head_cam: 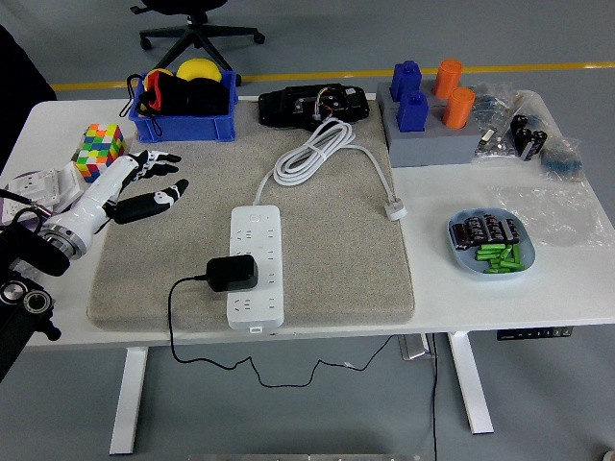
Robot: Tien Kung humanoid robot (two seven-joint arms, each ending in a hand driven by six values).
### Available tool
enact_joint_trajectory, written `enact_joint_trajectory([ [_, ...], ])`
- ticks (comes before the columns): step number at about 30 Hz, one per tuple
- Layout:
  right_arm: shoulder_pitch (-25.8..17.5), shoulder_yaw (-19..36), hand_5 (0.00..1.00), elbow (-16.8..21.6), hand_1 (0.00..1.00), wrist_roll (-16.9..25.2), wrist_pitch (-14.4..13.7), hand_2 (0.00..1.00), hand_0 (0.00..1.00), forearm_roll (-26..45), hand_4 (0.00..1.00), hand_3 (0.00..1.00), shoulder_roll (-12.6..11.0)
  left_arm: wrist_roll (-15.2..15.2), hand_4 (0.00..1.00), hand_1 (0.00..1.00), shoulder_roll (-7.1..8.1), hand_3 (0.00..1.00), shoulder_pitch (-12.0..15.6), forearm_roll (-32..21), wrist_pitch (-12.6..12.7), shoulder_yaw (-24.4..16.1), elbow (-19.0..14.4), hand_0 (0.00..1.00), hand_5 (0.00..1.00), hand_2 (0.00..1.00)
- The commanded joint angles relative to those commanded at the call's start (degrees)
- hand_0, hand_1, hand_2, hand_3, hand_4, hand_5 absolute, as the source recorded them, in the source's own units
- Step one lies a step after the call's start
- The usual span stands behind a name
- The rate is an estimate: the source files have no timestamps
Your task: Pull the plug out,throw it away,press the button
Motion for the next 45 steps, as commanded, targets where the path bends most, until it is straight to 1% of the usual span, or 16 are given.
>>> enact_joint_trajectory([
  [2, 0.00, -0.03, 0.596, 0.01, 0.679, 0.00, 0.00, 0.660, 0.728, 0.00, 0.741, 0.641, 0.00, 0.29, 0.939, 0.871, 0.19, 0.867, -0.04, 0.89, -0.70, 0.80, -0.23, 0.869, 0.278, 0.824],
  [4, 0.08, -0.09, 0.596, 0.02, 0.679, -0.01, 0.02, 0.660, 0.728, 0.02, 0.741, 0.641, -0.02, 0.87, 0.939, 0.871, 0.47, 0.867, -0.20, 2.43, -2.01, 2.53, -0.37, 0.869, 0.278, 0.824],
  [5, 0.13, -0.07, 0.596, 0.02, 0.679, 0.00, 0.01, 0.660, 0.728, 0.01, 0.741, 0.640, -0.03, 1.00, 0.998, 0.896, 0.55, 0.898, -0.27, 2.87, -2.32, 3.16, -0.34, 0.891, 0.193, 0.854],
  [10, 0.33, -0.25, 0.596, 0.01, 0.679, 0.00, 0.02, 0.660, 0.728, 0.08, 0.741, 0.640, -0.15, 1.56, 0.998, 0.896, 0.82, 0.898, -0.27, 4.68, -2.90, 6.04, -0.63, 0.891, 0.193, 0.854],
  [11, 0.32, -0.30, 0.596, 0.00, 0.679, 0.00, 0.02, 0.660, 0.728, 0.10, 0.741, 0.641, -0.19, 1.61, 0.998, 0.903, 0.89, 0.902, -0.21, 4.69, -2.93, 6.39, -0.81, 0.881, 0.109, 0.859],
  [16, 0.25, -0.73, 0.596, -0.07, 0.679, -0.01, 0.01, 0.660, 0.728, 0.24, 0.741, 0.641, -0.40, 1.73, 0.998, 0.903, 1.12, 0.902, 0.09, 4.16, -3.04, 7.93, -1.87, 0.881, 0.109, 0.859],
  [17, 0.27, -0.79, 0.595, -0.06, 0.679, -0.01, 0.01, 0.660, 0.728, 0.26, 0.741, 0.641, -0.42, 1.74, 0.998, 0.902, 1.10, 0.898, 0.15, 3.99, -3.00, 8.20, -2.02, 0.879, 0.130, 0.859],
  [22, 0.35, -1.15, 0.595, -0.02, 0.679, 0.00, 0.04, 0.660, 0.728, 0.34, 0.741, 0.641, -0.43, 1.82, 0.998, 0.902, 0.58, 0.898, 0.03, 4.71, -2.58, 9.57, -1.31, 0.879, 0.130, 0.859],
  [23, 0.38, -1.24, 0.596, -0.03, 0.679, -0.01, 0.06, 0.660, 0.728, 0.35, 0.741, 0.641, -0.44, 1.79, 0.998, 0.879, 0.50, 0.885, -0.02, 4.97, -2.42, 9.87, -1.14, 0.871, 0.028, 0.840],
  [28, 0.42, -1.45, 0.596, 0.01, 0.679, 0.08, 0.00, 0.660, 0.728, 0.38, 0.741, 0.641, -0.58, 1.24, 0.998, 0.879, 0.09, 0.885, -0.37, 5.77, -0.68, 11.16, -0.47, 0.871, 0.028, 0.840],
  [29, 0.44, -1.41, 0.596, -0.01, 0.679, 0.10, -0.03, 0.660, 0.728, 0.37, 0.741, 0.641, -0.59, 1.43, 0.948, 0.776, 0.03, 0.825, -0.52, 6.12, -0.38, 11.58, -0.45, 0.859, 0.002, 0.713],
  [34, 0.43, -1.39, 0.596, -0.01, 0.679, 0.15, -0.07, 0.660, 0.728, 0.40, 0.741, 0.641, -0.62, 1.56, 0.948, 0.776, -0.22, 0.825, -0.98, 6.43, 0.65, 12.54, 0.11, 0.859, 0.002, 0.713],
  [35, 0.41, -1.36, 0.596, -0.01, 0.678, 0.15, -0.07, 0.660, 0.728, 0.39, 0.741, 0.641, -0.61, 1.53, 0.888, 0.650, -0.28, 0.745, -1.07, 6.35, 0.86, 12.74, 0.25, 0.805, 0.002, 0.581],
  [40, 0.32, -1.26, 0.596, -0.03, 0.678, 0.17, -0.09, 0.660, 0.728, 0.32, 0.741, 0.641, -0.50, 1.34, 0.888, 0.650, -0.63, 0.745, -1.29, 6.10, 1.40, 13.30, 0.77, 0.805, 0.002, 0.581],
  [41, 0.30, -1.23, 0.595, -0.03, 0.679, 0.17, -0.09, 0.660, 0.728, 0.30, 0.741, 0.641, -0.47, 1.30, 0.838, 0.486, -0.70, 0.617, -1.32, 6.13, 1.46, 13.40, 0.88, 0.552, 0.002, 0.488],
  [45, 0.22, -1.10, 0.595, 0.01, 0.679, 0.19, -0.08, 0.660, 0.728, 0.25, 0.741, 0.641, -0.40, 1.39, 0.838, 0.486, -0.84, 0.617, -1.36, 5.88, 1.38, 13.66, 1.01, 0.552, 0.002, 0.488],
])
